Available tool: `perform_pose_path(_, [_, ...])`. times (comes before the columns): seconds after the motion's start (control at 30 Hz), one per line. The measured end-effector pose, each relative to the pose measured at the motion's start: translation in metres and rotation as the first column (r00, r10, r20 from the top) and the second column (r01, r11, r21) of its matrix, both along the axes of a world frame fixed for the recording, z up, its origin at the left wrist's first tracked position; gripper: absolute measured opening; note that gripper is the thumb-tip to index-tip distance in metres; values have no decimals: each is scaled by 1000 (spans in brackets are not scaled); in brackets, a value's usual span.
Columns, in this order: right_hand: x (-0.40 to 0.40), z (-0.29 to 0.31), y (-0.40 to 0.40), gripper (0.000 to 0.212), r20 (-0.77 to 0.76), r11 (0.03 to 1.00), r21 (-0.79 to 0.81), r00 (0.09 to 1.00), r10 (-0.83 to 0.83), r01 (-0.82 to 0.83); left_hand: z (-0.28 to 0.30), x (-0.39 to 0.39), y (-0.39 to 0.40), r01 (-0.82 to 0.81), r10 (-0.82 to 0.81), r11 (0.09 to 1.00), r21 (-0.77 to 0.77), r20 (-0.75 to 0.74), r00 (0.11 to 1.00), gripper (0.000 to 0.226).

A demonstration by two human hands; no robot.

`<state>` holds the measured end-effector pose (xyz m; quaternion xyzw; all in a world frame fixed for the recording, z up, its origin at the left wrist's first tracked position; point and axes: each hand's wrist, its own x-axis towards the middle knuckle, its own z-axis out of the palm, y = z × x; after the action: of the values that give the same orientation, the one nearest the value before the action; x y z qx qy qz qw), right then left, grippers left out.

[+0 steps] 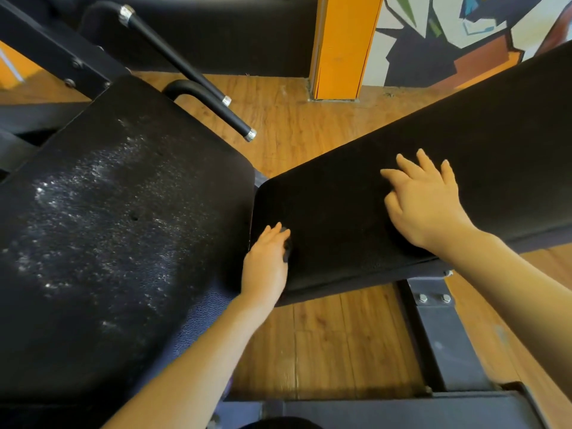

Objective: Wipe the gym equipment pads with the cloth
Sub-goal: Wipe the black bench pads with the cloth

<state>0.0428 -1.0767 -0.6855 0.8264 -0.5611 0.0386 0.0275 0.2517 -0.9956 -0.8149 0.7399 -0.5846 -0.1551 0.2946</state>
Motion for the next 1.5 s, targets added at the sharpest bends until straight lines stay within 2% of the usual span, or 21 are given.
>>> perform_pose_path(0.07, [-1,-5,2,50,-16,1000,4,1000,14,-14,15,-17,-7,-39,39,999,17,12,999,43])
perform_pose_path(0.1, [-1,-6,3,50,-14,1000,8,1000,23,-23,25,-32,-11,1,0,1000,-24,20,1000,42])
perform_pose_path(0.23, [-2,-4,-2,52,17,1000,26,1000,14,-15,55,-104,-27,283,-282,920,-270,43,958,37])
perform_pose_path(0.33, [-5,-2,-3,57,9,999,30,1000,21,-22,57,-104,-27,316,-306,885,-342,84,948,36])
perform_pose_path(0.4, [-5,0,-2,57,20,999,38,999,28,-29,47,-82,-20,322,-317,897,-302,67,946,36])
perform_pose_path(0.5, [-6,11,-4,55,52,995,88,998,33,-38,18,-38,-12,178,-183,955,-236,1,983,36])
perform_pose_path(0.6, [-20,27,-15,52,-56,999,-31,997,43,-45,-2,-4,-18,-79,79,994,-73,-6,997,36])
perform_pose_path(0.67, [-33,34,-22,52,-113,995,-94,993,13,-24,5,-13,-26,-161,161,987,-22,-11,987,37])
perform_pose_path(0.7, [-39,34,-24,52,-109,996,-85,994,-6,-4,15,-29,-32,-137,136,989,-57,-25,990,37])
perform_pose_path(0.77, [-47,30,-26,51,-54,999,-34,998,-30,28,42,-74,-48,40,-50,986,-159,-59,997,37])
perform_pose_path(0.87, [-54,26,-27,51,62,1000,-12,998,-12,13,82,-133,-65,318,-327,912,-260,10,945,36])
perform_pose_path(0.97, [-55,27,-28,52,130,998,-47,991,-23,29,86,-127,-74,385,-394,878,-285,28,919,36])
perform_pose_path(1.07, [-57,24,-29,50,124,998,-53,992,-15,21,51,-77,-68,314,-330,920,-234,-33,943,36])
perform_pose_path(1.2, [-56,20,-29,47,75,999,-36,997,-6,9,-2,7,-52,12,-16,993,-118,-35,999,34])
perform_pose_path(1.27, [-55,19,-29,46,61,1000,-29,998,-7,9,-7,19,-52,-108,102,992,-61,-84,991,34])
perform_pose_path(1.3, [-54,19,-29,46,61,1000,-23,998,-9,10,-1,11,-56,-118,111,990,-71,-97,989,34])
perform_pose_path(1.33, [-53,19,-28,45,65,1000,-18,998,-11,12,10,-6,-63,-75,64,991,-111,-106,992,35])
perform_pose_path(1.4, [-54,19,-28,45,77,1000,-21,997,-19,21,40,-56,-80,129,-153,967,-219,-92,984,36])
perform_pose_path(1.5, [-56,20,-28,47,129,998,-55,991,-25,32,84,-127,-100,383,-405,870,-311,-7,914,35])
